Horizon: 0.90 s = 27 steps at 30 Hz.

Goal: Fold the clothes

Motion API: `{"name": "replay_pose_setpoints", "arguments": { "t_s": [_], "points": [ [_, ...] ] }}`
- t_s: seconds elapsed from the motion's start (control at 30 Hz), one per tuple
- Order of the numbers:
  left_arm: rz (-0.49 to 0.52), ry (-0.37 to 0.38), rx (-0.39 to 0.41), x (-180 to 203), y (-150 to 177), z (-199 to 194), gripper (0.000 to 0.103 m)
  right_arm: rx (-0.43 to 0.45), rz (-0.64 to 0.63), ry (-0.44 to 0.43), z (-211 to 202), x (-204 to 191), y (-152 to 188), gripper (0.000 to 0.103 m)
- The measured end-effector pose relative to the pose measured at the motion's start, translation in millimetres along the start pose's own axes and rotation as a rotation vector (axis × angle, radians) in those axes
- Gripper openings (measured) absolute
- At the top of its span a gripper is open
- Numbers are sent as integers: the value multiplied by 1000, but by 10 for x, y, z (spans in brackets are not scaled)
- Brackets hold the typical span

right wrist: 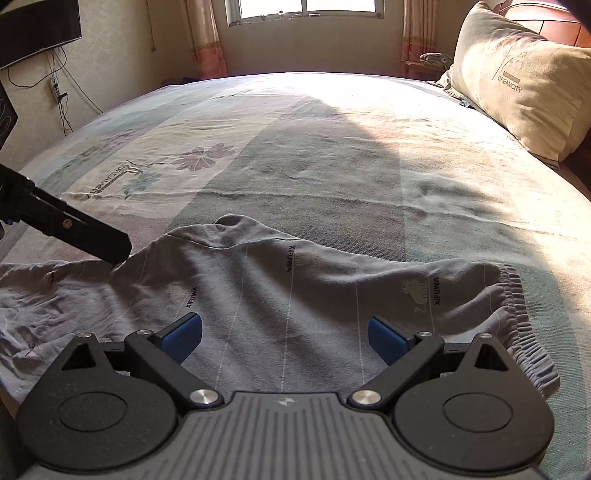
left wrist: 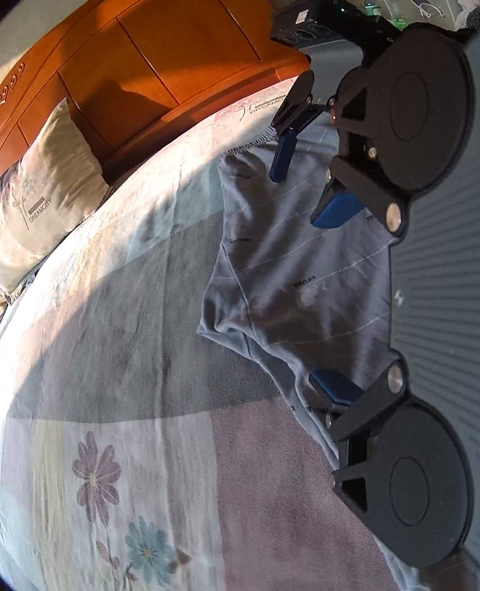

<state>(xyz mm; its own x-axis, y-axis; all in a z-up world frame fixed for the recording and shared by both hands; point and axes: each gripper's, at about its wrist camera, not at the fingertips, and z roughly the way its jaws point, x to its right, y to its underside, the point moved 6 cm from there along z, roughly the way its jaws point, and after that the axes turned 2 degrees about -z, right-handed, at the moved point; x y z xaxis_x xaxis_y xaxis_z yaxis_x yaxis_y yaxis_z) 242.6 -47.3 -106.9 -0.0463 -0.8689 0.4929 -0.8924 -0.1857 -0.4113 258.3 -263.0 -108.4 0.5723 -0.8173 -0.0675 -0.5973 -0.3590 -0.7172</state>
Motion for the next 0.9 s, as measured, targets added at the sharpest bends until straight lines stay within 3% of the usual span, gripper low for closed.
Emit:
{"name": "replay_pose_setpoints", "arguments": {
  "t_s": [0.07, 0.17, 0.2, 0.23, 0.37, 0.47, 0.53, 0.67, 0.77, 0.9],
  "points": [
    [-51, -15, 62, -133, -11, -58, 77, -1, -3, 3, 8, -14, 3, 99],
    [-114, -38, 150, -305, -29, -154, 76, -6, 5, 10, 31, -6, 8, 99],
    [-92, -47, 164, -259, -43, -199, 79, -8, 5, 12, 39, -4, 13, 99],
    [-66, -36, 170, -188, -60, -235, 80, -11, 4, 14, 46, -4, 17, 99],
    [-65, 128, 130, 33, -85, -140, 85, -16, -6, 20, 65, -30, 19, 99],
    [-91, 156, 90, 20, -98, 123, 85, -17, -13, 17, 72, -50, 16, 99],
    [-98, 97, 137, -72, -158, 188, 81, -20, -16, 18, 81, -55, 17, 99],
    [-119, 10, 196, -141, -257, 34, 82, -21, -10, 21, 85, -25, 18, 99],
    [-50, -10, 190, -80, -220, -279, 82, -15, 1, 18, 80, -5, -7, 99],
    [51, -142, 173, -93, -126, -822, 84, 13, -6, -4, 42, -93, -100, 103]
  ]
}}
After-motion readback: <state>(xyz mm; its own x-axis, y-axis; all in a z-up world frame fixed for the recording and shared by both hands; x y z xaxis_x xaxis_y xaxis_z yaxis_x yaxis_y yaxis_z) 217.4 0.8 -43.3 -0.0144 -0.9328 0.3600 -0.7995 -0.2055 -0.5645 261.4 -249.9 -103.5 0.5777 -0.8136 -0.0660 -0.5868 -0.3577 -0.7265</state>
